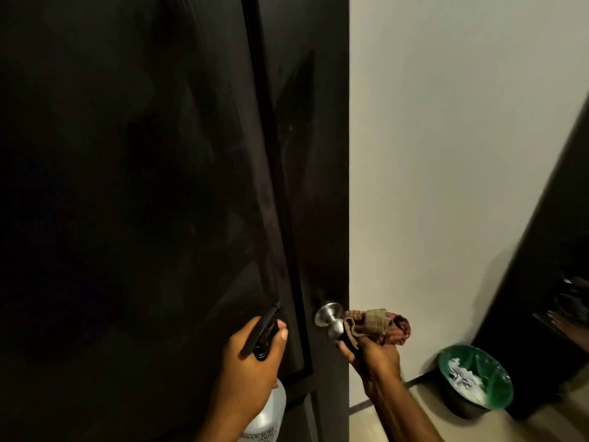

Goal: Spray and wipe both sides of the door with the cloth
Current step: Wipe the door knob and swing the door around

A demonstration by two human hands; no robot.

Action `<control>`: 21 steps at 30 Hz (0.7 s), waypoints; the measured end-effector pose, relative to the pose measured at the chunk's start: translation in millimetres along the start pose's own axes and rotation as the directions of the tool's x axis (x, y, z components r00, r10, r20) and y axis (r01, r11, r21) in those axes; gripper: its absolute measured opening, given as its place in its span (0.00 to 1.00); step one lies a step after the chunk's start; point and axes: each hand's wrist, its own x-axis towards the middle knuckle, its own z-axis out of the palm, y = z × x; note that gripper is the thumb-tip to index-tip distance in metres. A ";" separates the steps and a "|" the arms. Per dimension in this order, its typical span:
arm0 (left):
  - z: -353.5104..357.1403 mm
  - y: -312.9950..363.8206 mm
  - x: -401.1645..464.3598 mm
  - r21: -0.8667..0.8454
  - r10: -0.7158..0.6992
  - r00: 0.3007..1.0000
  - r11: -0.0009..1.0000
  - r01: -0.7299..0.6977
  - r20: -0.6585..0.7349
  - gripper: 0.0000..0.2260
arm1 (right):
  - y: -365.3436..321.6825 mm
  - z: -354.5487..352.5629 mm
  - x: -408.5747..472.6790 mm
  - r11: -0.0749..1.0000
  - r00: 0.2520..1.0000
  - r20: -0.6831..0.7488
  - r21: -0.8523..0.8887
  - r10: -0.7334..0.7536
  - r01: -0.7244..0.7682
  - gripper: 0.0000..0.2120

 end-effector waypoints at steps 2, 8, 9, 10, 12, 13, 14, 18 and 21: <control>5.6 0.9 -0.4 -0.001 0.004 1.000 1.000 -0.004 -0.005 0.04 | 4.3 4.6 -8.8 0.999 0.997 0.069 -0.042 0.027 -0.024 0.12; 38.1 2.1 10.4 0.125 -0.042 0.996 0.991 0.052 -0.081 0.10 | 14.1 16.1 6.1 0.969 0.957 0.177 0.042 0.232 -0.243 0.13; 39.4 1.1 14.7 0.155 -0.038 0.997 0.987 0.049 -0.073 0.10 | 12.8 16.5 7.4 0.959 0.944 0.205 0.062 0.257 -0.275 0.11; 41.6 2.1 18.9 0.167 -0.060 0.997 0.984 0.068 -0.053 0.10 | 10.8 15.5 5.9 0.955 0.940 0.209 0.059 0.271 -0.289 0.10; 48.9 10.7 21.1 0.141 -0.080 0.997 0.987 0.081 -0.010 0.10 | 5.7 9.6 1.2 0.965 0.946 0.209 0.031 0.247 -0.259 0.10; 51.0 13.6 22.8 0.123 -0.073 0.997 0.990 0.071 0.011 0.06 | 4.1 6.2 1.1 0.976 0.956 0.200 0.002 0.213 -0.218 0.12; 51.8 13.1 23.6 0.124 -0.054 0.998 0.991 0.050 0.026 0.05 | 3.1 3.3 2.0 0.987 0.972 0.175 -0.049 0.156 -0.150 0.14; 50.2 12.7 13.4 0.111 0.048 0.998 0.993 -0.051 0.033 0.05 | -5.7 -8.0 9.2 0.794 0.971 0.061 -0.565 -0.233 0.226 0.21; 49.7 13.5 8.8 0.039 0.069 0.996 0.997 -0.071 0.061 0.04 | -15.9 -8.9 9.2 0.652 0.908 0.138 -0.654 -0.396 0.383 0.23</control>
